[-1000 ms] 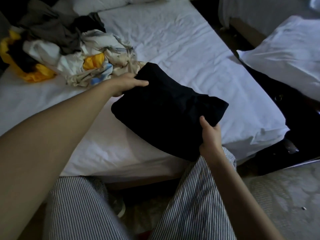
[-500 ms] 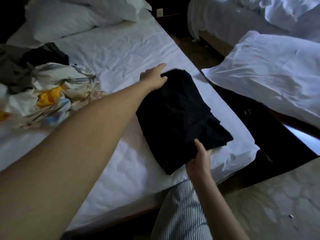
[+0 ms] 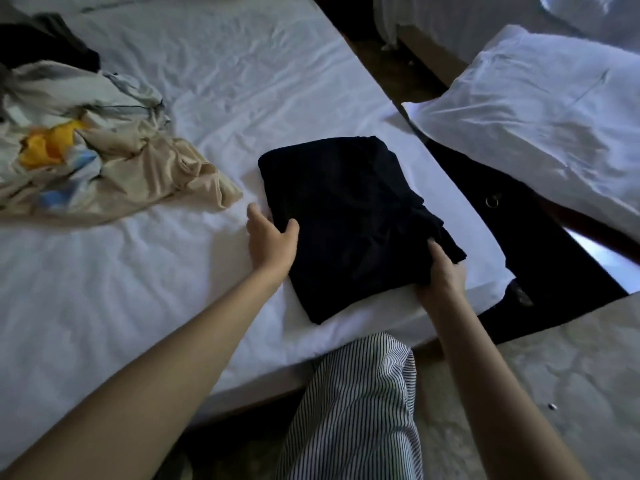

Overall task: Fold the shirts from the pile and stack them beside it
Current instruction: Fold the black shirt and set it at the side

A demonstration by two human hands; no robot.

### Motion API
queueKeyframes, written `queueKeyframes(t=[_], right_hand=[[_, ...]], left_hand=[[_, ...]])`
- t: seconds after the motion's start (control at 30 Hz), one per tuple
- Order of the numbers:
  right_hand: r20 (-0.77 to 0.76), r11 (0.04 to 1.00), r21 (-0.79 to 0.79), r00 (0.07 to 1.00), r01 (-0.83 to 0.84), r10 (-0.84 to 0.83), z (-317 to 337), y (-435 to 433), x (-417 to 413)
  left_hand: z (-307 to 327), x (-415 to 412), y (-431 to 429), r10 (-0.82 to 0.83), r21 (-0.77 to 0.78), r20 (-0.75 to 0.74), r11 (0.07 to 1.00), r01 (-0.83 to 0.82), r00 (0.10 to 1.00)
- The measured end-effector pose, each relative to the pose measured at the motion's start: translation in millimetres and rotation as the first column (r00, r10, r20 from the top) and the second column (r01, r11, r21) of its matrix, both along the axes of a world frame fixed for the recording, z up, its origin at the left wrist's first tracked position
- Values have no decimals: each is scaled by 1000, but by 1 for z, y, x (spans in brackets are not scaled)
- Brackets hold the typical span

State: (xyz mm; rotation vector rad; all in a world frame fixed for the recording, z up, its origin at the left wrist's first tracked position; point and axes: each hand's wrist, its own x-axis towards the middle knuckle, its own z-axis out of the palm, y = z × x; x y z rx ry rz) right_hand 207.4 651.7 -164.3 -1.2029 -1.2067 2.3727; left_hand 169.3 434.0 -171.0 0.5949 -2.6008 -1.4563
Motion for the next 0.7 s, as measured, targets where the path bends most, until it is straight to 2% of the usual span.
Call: queueKeyframes(t=[0.1,0.17,0.23,0.3,0.4,0.43,0.47,0.53,0.57,0.6,0.67,0.7], right_hand=[[19,1000,-18,1000,-20,20,2,-1,2],[9,1000,-29,1000,2,-2,9,4,6],[7,1000,12,1000,7,-7,14,9,8],[56,994,109,998,12,-19,13,8,13],[221,923,383,974,-35,-55,8,1,26],[252,857,509,966,-82,-57,11,-4,28],[259,742,658,964,-131,-59,17,-9,30],[182,365,915,983,-172,7,33,-22,27],[147,196,966,983,-167,109,38,-29,19],[164,75,980,957,-186,239,41,-37,9],[311,-126,950,827,-286,468,38,-52,-15],[428,-250,903,745,-348,511,31,-57,-26]], left_hand=[[6,12,17,-81,169,88,983,65,993],[9,22,24,-133,262,97,960,103,986],[10,28,21,-74,332,58,942,51,996],[10,36,15,-17,322,44,947,2,999],[9,51,13,-101,191,33,977,93,994],[12,53,15,-124,135,24,984,119,992],[15,53,16,-139,34,16,990,139,990],[20,46,19,-191,-240,-5,953,184,982],[22,40,20,-244,-351,-17,910,223,970],[24,33,23,-321,-441,-25,853,278,947],[24,13,31,-529,-601,1,678,424,849],[22,1,35,-621,-666,59,559,494,782]])
